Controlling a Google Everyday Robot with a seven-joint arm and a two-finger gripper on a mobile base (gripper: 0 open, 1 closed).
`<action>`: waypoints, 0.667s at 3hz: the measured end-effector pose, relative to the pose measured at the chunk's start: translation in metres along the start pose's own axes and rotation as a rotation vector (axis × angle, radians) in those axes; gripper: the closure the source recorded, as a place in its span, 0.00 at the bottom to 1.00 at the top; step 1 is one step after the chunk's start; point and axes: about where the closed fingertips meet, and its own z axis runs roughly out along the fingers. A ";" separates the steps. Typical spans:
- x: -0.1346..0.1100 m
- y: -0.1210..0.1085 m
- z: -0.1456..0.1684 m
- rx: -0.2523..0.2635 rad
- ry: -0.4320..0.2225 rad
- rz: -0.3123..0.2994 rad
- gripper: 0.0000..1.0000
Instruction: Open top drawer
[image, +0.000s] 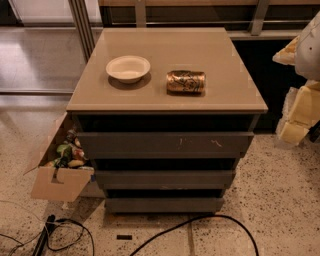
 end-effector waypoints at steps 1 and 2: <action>0.000 0.000 0.000 0.001 0.000 0.000 0.00; -0.006 0.005 0.010 -0.008 -0.016 -0.009 0.00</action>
Offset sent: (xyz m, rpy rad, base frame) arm -0.0004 0.0180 -0.0276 0.0328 0.0251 0.0346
